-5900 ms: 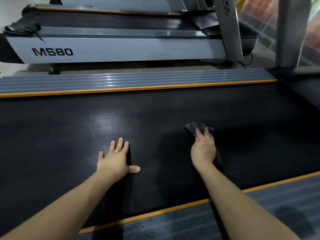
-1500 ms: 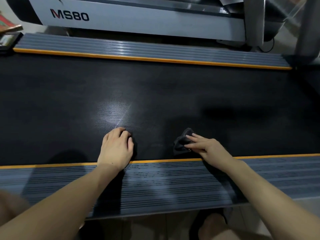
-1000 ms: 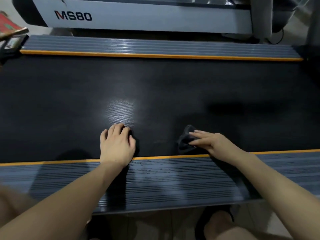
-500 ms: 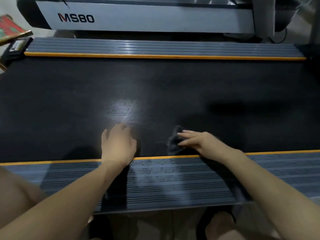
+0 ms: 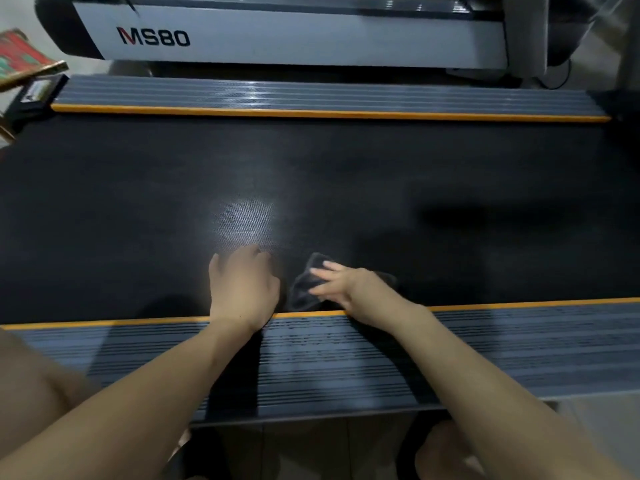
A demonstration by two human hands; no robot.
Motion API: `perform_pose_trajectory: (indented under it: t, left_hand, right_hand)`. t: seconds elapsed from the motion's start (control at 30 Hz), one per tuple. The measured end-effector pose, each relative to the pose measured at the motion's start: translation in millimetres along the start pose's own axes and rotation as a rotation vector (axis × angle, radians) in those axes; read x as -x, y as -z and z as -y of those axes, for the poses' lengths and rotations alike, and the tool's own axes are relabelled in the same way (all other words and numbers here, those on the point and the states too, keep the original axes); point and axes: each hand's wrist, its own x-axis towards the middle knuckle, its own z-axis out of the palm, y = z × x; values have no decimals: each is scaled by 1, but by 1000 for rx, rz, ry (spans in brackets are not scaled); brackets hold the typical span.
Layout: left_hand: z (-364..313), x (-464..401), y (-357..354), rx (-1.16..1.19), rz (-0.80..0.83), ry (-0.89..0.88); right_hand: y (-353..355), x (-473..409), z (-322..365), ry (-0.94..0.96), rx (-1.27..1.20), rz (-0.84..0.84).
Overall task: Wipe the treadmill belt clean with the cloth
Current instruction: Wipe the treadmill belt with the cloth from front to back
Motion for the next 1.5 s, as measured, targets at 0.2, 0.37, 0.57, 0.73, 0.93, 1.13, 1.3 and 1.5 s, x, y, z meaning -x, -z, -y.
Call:
perform_pose_trajectory:
  t: [0.2, 0.37, 0.57, 0.73, 0.93, 1.13, 1.3, 1.5]
  left_hand:
    - [3, 2, 0, 50, -24, -8]
    - [9, 6, 9, 123, -1, -40]
    - [49, 19, 26, 61, 72, -16]
    - [80, 34, 25, 14, 135, -60]
    - [82, 33, 20, 41, 52, -94]
    - [81, 30, 18, 38, 64, -60]
    - [81, 31, 19, 52, 81, -56]
    - [83, 27, 16, 49, 156, -51]
  right_hand:
    - [-7, -1, 16, -74, -21, -62]
    - [-6, -1, 27, -137, -25, -51]
    - [-19, -9, 45, -191, -2, -92]
    - [-27, -12, 47, -233, 34, -99]
    - [-24, -18, 38, -172, -19, -88]
    - [-20, -36, 29, -82, -8, -82]
    - [-32, -36, 21, -62, -62, -192]
    - [-43, -71, 34, -102, -25, -329]
